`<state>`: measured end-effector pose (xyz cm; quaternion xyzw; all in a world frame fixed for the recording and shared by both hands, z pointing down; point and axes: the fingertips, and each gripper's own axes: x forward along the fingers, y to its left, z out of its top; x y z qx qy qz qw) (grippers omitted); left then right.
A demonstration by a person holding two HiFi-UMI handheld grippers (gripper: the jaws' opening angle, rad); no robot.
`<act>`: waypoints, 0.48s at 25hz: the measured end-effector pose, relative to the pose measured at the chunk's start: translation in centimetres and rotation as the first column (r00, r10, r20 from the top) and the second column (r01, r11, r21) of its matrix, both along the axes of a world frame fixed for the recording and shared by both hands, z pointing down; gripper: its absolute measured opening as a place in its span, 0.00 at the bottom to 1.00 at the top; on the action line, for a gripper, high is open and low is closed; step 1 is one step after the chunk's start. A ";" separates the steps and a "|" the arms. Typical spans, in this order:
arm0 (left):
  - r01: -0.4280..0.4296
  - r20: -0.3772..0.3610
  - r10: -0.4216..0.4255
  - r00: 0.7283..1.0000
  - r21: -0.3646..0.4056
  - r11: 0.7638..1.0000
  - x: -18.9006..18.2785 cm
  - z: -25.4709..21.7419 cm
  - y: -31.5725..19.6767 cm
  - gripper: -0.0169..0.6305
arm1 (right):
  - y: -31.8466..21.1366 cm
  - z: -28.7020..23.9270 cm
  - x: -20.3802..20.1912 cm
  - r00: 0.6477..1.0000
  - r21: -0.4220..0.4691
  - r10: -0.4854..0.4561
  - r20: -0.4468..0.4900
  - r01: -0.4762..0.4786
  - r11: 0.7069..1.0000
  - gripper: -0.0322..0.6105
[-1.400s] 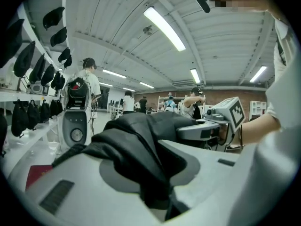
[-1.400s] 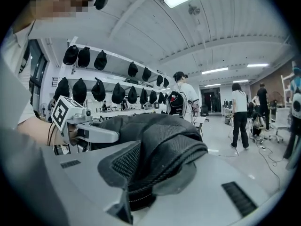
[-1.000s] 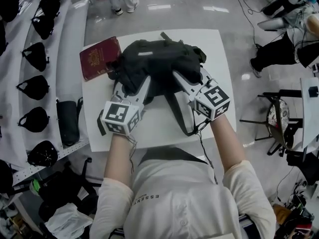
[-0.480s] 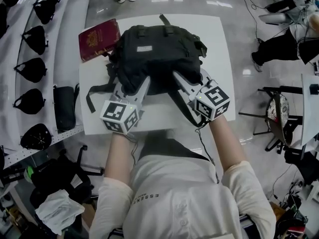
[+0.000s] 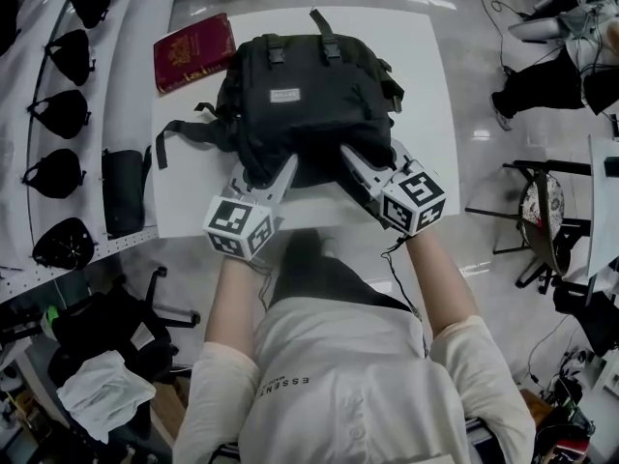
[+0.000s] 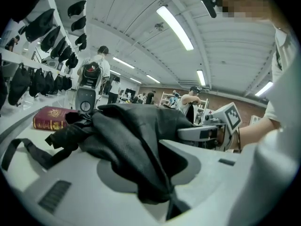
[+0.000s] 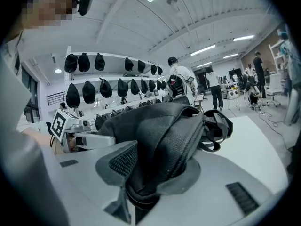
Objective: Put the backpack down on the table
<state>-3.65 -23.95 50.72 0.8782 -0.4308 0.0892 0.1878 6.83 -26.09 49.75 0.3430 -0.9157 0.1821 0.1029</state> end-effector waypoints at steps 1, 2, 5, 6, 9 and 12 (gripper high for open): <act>-0.004 0.002 0.004 1.000 -0.004 1.000 0.1 0.4 0.4 0.22 | 0.4 0.4 0.1 1.000 -0.006 0.001 0.000 -0.001 1.000 0.27; -0.006 0.004 0.006 1.000 -0.007 1.000 0.1 0.8 0.7 0.22 | 0.7 0.8 0.2 1.000 -0.013 0.001 -0.001 -0.002 1.000 0.27; -0.004 0.017 0.004 1.000 0.008 1.000 0.2 1.8 1.6 0.23 | 1.6 1.8 0.3 1.000 -0.022 0.002 -0.005 -0.002 1.000 0.28; -0.002 0.025 0.001 1.000 0.026 1.000 0.3 2.0 1.8 0.23 | 1.9 2.1 0.4 1.000 -0.019 0.002 -0.011 -0.002 1.000 0.28; 0.003 0.046 -0.007 0.999 0.076 0.997 0.6 2.6 2.5 0.23 | 2.6 2.7 0.7 1.000 -0.004 0.003 -0.026 -0.003 1.000 0.28; 0.004 0.056 -0.009 0.998 0.092 0.996 0.8 3.4 3.2 0.24 | 3.3 3.7 0.9 0.999 -0.005 0.004 -0.034 -0.004 1.000 0.28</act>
